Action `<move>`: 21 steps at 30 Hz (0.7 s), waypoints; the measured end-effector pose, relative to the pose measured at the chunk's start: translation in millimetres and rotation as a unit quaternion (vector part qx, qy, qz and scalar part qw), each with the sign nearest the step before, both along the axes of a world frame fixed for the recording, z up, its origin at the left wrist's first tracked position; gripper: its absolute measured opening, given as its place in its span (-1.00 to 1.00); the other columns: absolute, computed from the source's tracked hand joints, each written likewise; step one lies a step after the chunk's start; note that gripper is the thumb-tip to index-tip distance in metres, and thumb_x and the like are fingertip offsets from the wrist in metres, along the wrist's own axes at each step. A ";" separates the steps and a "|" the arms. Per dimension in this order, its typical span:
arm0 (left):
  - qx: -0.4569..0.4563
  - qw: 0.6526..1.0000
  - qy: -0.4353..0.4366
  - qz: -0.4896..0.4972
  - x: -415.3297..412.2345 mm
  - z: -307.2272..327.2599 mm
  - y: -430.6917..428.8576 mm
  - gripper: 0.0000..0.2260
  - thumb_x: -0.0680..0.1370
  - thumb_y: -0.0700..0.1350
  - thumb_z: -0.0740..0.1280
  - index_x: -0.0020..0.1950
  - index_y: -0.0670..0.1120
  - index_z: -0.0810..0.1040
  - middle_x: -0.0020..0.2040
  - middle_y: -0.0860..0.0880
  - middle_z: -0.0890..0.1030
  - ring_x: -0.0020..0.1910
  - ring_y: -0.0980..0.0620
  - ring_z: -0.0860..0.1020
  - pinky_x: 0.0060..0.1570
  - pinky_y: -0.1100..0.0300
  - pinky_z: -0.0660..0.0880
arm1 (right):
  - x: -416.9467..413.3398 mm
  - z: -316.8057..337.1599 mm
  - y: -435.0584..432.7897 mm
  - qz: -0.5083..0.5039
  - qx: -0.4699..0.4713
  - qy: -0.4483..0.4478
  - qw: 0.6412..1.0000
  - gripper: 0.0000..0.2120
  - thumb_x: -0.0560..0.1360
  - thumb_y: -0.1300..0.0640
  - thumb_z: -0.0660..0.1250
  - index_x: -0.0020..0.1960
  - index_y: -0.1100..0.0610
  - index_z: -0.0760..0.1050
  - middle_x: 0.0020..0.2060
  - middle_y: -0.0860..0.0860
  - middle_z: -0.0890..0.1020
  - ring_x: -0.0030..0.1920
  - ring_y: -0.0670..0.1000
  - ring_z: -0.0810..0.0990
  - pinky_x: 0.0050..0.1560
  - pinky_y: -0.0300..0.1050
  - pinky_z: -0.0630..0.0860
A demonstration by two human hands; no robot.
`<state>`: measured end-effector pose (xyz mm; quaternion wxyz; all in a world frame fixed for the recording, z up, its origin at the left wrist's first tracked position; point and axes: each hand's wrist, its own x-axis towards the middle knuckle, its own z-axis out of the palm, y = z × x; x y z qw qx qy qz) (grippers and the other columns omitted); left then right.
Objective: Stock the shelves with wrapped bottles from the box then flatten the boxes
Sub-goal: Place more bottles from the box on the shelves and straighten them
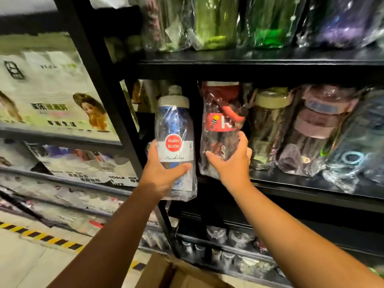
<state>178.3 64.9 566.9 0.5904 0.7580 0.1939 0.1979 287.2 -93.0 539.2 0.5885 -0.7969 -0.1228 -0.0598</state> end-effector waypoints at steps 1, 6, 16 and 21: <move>-0.002 1.000 0.000 -0.008 4.6 -1.0 8.0 -0.19 0.37 -0.23 0.60 0.50 -0.09 0.23 0.21 -0.09 0.60 0.21 0.01 0.59 0.29 0.01 0.52 | 3.5 -3.2 5.7 -0.018 -0.006 0.005 1.000 -0.01 0.32 -0.09 0.59 0.55 -0.03 0.07 0.24 0.04 0.26 0.33 0.11 0.32 0.35 0.03 0.35; -0.006 0.999 -0.007 -0.038 23.5 -1.6 32.8 -0.17 0.38 -0.18 0.59 0.52 0.02 0.20 0.26 -0.04 0.58 0.22 0.05 0.58 0.24 0.12 0.54 | 9.5 -10.2 26.9 -0.074 -0.021 0.013 0.997 -0.05 0.35 -0.02 0.59 0.54 0.10 0.09 0.30 0.10 0.26 0.35 0.10 0.30 0.28 -0.18 0.26; -0.030 0.998 -0.028 -0.047 45.8 -5.5 35.6 -0.03 0.43 -0.20 0.55 0.63 0.05 -0.02 0.42 0.05 0.38 0.38 0.07 0.42 0.35 0.14 0.38 | 12.6 -18.9 40.0 -0.154 -0.051 -0.021 0.987 -0.23 0.40 -0.10 0.53 0.42 0.18 0.26 0.29 0.11 0.40 0.30 0.15 0.41 0.25 0.07 0.45; -0.010 0.999 -0.040 -0.020 50.8 -3.9 31.6 -0.02 0.42 -0.21 0.56 0.62 0.07 -0.03 0.45 0.02 0.38 0.34 0.13 0.41 0.39 0.10 0.39 | 14.5 -21.0 40.4 -0.150 -0.049 0.005 0.987 -0.21 0.43 -0.16 0.47 0.48 0.12 0.18 0.35 0.09 0.41 0.34 0.14 0.41 0.27 0.11 0.47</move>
